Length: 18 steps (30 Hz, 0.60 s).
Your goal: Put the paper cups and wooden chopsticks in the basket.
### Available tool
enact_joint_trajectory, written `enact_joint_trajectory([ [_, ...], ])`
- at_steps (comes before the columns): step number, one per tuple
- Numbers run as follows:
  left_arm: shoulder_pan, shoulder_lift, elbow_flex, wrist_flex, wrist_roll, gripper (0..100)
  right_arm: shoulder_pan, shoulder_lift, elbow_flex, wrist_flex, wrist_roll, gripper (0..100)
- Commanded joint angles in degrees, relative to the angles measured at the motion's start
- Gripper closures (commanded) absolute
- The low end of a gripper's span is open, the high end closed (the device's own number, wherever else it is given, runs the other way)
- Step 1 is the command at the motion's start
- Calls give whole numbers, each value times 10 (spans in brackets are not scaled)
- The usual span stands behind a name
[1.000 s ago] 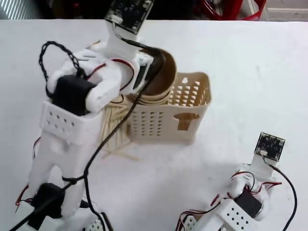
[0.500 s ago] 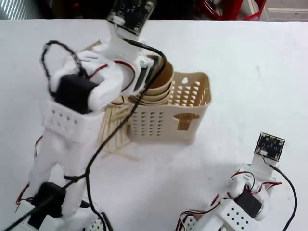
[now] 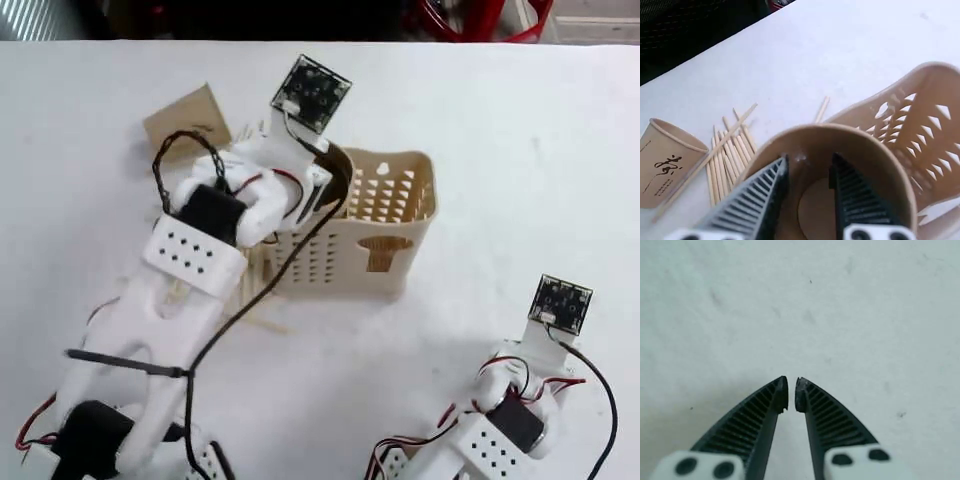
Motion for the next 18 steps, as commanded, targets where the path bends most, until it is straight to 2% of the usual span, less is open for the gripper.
enact_joint_trajectory([
  [1,-13,10,18,24,-15,845,3,-2,4,-7,-4,954],
  [11,-9,10,-294,218,-15,845,3,-2,4,-7,-4,954],
  [18,-21,10,-476,280,-16,845,2,-2,4,-7,-4,954],
])
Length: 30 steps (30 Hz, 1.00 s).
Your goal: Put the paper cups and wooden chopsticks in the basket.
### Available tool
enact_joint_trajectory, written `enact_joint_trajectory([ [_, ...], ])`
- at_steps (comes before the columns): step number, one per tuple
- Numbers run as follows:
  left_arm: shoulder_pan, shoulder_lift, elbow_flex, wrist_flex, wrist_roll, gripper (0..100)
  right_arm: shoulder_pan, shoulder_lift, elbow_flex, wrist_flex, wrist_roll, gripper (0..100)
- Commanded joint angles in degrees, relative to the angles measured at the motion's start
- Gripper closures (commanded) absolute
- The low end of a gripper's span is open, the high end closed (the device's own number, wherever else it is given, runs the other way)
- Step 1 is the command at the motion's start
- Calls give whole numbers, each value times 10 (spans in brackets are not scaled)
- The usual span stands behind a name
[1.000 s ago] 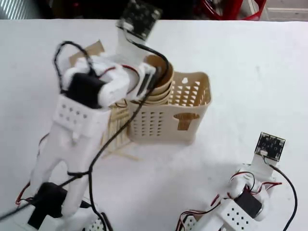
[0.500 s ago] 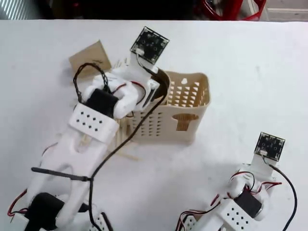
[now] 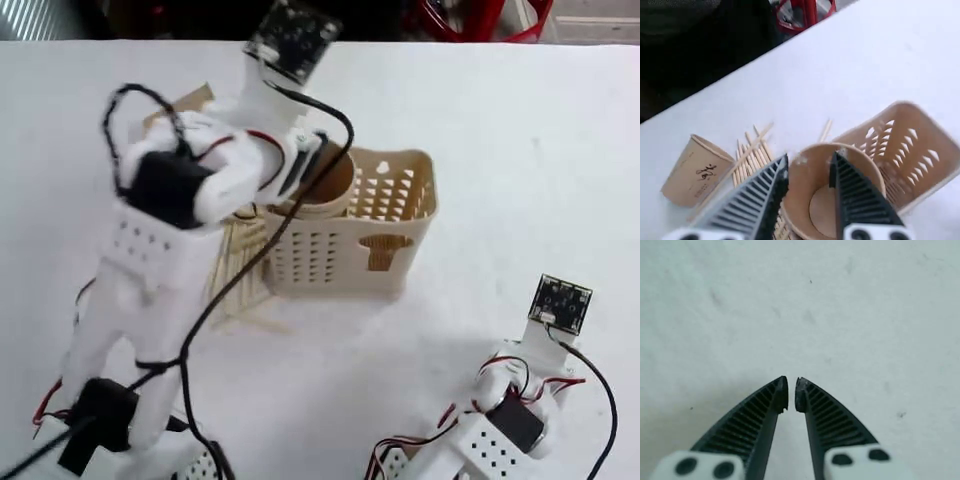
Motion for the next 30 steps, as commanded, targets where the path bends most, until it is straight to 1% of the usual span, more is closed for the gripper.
enact_joint_trajectory([
  [1,-27,-6,-139,18,-5,845,2,-2,4,-7,-4,954],
  [2,-42,-2,-156,11,-5,845,2,-2,4,-7,-4,954],
  [4,-81,2,-159,-31,-6,845,2,-2,4,-7,-4,954],
  [9,-182,80,-47,-194,-7,845,2,-2,4,-7,-4,954],
  [11,-203,128,-6,-271,-34,845,2,-2,4,-7,-4,954],
  [14,-211,201,25,-378,-66,845,2,-2,4,-7,-4,954],
  [18,-204,285,25,-505,-55,841,2,-2,4,-7,-4,954],
  [21,-195,349,25,-589,-85,841,2,-2,4,-7,-4,954],
  [23,-196,394,8,-611,-98,844,2,-2,4,-7,-4,954],
  [27,-213,496,-83,-608,-90,845,2,-2,4,-7,-4,954],
  [30,-215,575,-177,-562,-92,845,2,-2,4,-7,-4,954],
])
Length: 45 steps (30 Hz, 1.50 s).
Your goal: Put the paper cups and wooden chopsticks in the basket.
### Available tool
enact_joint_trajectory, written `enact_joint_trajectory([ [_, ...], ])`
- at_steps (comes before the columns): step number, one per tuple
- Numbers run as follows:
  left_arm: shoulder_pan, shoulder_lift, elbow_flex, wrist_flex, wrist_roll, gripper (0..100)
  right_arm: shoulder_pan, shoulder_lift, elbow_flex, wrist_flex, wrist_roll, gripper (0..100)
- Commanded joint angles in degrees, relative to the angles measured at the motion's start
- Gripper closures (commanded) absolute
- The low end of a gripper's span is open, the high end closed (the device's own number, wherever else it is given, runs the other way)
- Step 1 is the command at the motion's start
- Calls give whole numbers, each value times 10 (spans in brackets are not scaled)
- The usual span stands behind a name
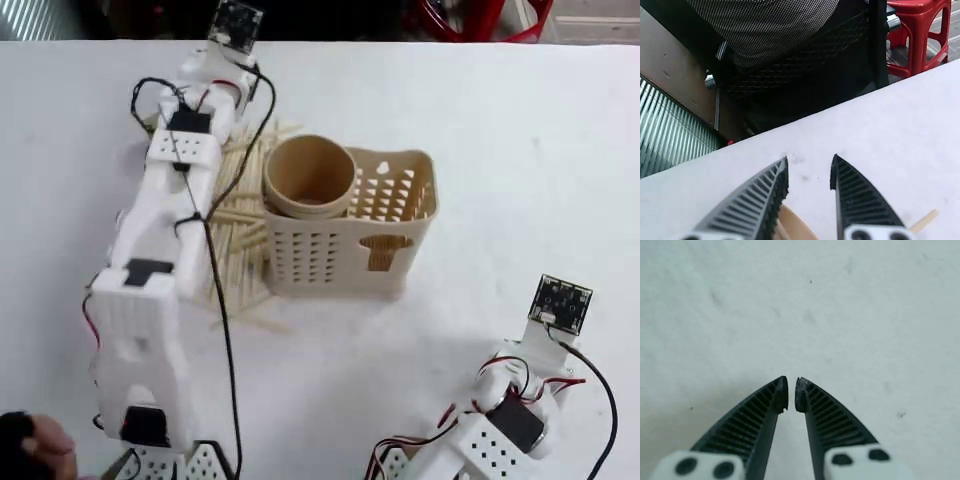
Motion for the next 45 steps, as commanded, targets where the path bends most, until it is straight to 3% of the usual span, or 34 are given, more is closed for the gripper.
enact_joint_trajectory([
  [1,-8,94,-165,49,-5,845,2,-2,4,-7,-4,954],
  [6,-17,223,-356,146,-14,845,2,-2,4,-7,-4,954],
  [10,-35,304,-508,265,-61,846,2,-2,4,-7,-4,954],
  [15,-78,360,-703,409,-66,846,2,-2,4,-7,-4,954],
  [25,-164,349,-701,498,-70,846,2,-2,4,-7,-4,954],
  [29,-188,335,-701,567,-118,846,2,-2,4,-7,-4,954],
  [40,-269,204,-701,774,-126,875,2,-2,4,-7,-4,954],
  [45,-322,204,-697,797,-193,910,2,-2,4,-7,-4,954],
])
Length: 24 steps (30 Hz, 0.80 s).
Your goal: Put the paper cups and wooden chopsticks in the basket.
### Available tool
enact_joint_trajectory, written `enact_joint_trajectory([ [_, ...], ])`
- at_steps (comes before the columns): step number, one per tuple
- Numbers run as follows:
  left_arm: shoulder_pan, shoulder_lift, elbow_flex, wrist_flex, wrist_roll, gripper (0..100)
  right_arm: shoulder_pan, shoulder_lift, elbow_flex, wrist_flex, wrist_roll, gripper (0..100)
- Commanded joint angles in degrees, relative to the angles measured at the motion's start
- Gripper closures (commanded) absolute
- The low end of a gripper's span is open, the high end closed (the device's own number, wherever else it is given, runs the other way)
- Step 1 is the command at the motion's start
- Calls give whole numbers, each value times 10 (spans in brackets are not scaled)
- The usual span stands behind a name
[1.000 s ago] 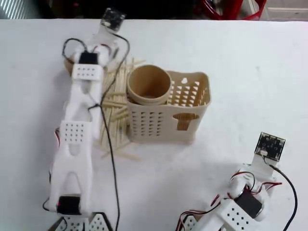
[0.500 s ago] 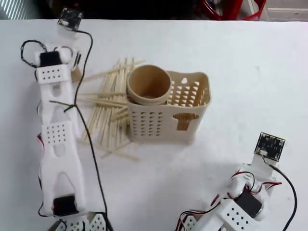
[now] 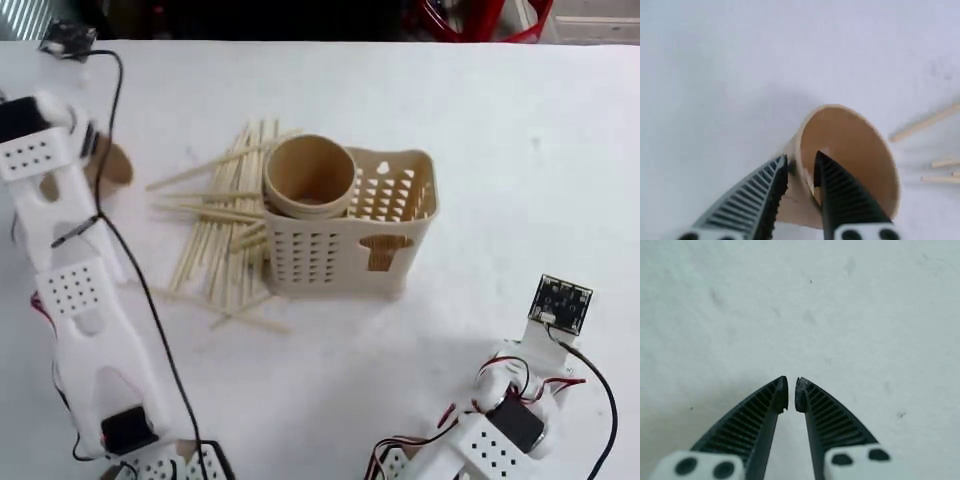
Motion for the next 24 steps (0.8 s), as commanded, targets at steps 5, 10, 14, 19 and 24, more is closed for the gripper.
enact_joint_trajectory([
  [5,-125,-45,-22,17,-49,907,2,-1,4,-7,-4,954],
  [10,-171,-43,-21,17,-89,906,2,-2,4,-7,-4,954],
  [14,-174,-9,-22,16,-91,906,2,-2,4,-7,-4,954],
  [19,-153,63,-26,15,-89,909,2,-2,4,-7,-4,954],
  [24,-129,104,-27,7,-87,920,2,-2,4,-7,-4,954],
])
